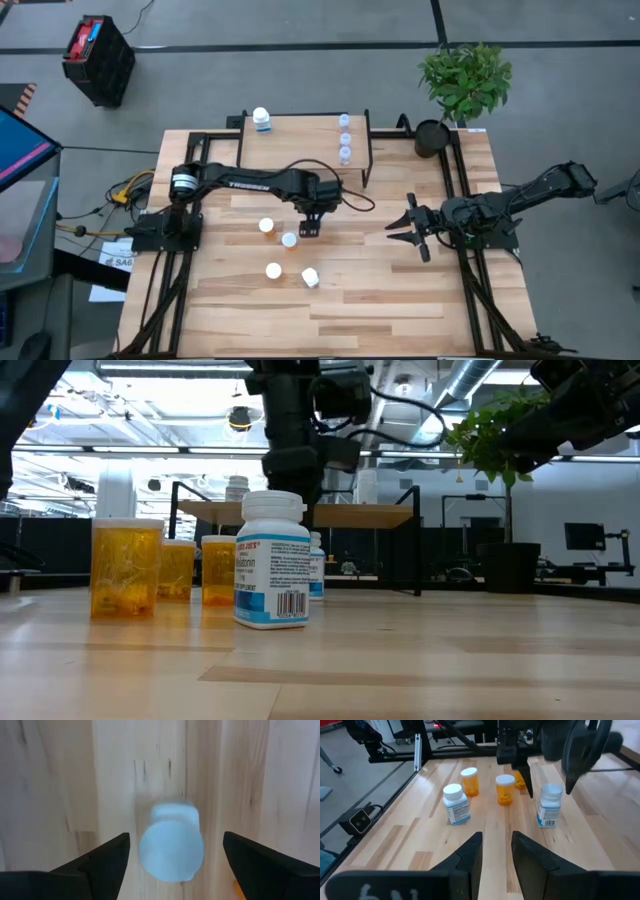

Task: Pick and place medicine bottles onto shelf by color
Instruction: Put the top white pill bottle on the shelf aligned with the other white pill bottle

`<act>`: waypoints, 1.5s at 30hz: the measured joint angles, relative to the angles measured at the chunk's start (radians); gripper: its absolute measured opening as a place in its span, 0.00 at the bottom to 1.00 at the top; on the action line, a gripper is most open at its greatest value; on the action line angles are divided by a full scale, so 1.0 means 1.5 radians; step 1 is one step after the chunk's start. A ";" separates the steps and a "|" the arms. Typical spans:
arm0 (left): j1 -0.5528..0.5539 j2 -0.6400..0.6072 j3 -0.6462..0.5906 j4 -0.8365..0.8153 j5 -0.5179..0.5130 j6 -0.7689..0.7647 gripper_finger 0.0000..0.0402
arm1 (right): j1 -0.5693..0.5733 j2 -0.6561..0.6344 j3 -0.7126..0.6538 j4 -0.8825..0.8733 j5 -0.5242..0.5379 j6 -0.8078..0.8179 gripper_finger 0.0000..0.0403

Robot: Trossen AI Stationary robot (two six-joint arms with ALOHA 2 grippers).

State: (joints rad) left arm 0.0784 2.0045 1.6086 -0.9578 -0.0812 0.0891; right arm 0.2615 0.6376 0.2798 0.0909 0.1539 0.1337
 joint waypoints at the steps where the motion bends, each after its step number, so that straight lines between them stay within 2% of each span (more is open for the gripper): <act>1: 0.000 0.005 -0.002 0.013 0.001 0.000 0.76 | 0.000 0.001 0.000 -0.001 0.000 0.000 0.31; 6: 0.000 0.008 -0.004 0.022 -0.002 0.002 0.76 | 0.000 0.003 0.000 -0.007 0.000 0.000 0.31; 9: -0.001 0.008 -0.004 0.017 -0.007 0.001 0.72 | 0.000 0.002 0.000 -0.004 0.000 0.002 0.31; 12: -0.001 0.006 -0.004 0.012 -0.002 0.002 0.60 | -0.001 0.002 0.000 -0.004 0.000 0.010 0.31; 17: -0.001 0.006 -0.003 -0.005 0.016 -0.002 0.36 | -0.001 0.002 0.000 -0.005 0.001 0.015 0.31; 18: -0.001 0.006 -0.003 -0.006 0.016 -0.004 0.35 | 0.000 0.002 0.000 -0.005 0.001 0.016 0.31; 22: -0.002 -0.001 -0.001 -0.014 0.037 -0.013 0.35 | 0.000 0.002 0.000 -0.005 0.001 0.028 0.31; 26: -0.009 -0.021 0.036 -0.064 0.057 -0.022 0.35 | 0.000 0.002 0.000 -0.005 0.001 0.035 0.31; 33: -0.018 -0.094 0.101 -0.179 0.056 0.001 0.35 | 0.000 0.002 0.000 -0.005 0.001 0.035 0.31; 36: -0.015 -0.140 0.104 -0.225 0.024 0.004 0.35 | 0.000 0.002 0.001 -0.005 0.001 0.035 0.31; 39: 0.007 -0.185 0.104 -0.261 -0.010 0.008 0.35 | 0.000 0.002 0.001 -0.003 0.001 0.035 0.31; 45: 0.093 -0.250 0.104 -0.263 -0.017 0.059 0.37 | 0.000 0.002 0.001 0.000 0.001 0.035 0.31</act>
State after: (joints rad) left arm 0.2174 1.6293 1.7653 -1.3524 -0.1060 0.1779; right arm 0.2611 0.6411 0.2810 0.0910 0.1547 0.1856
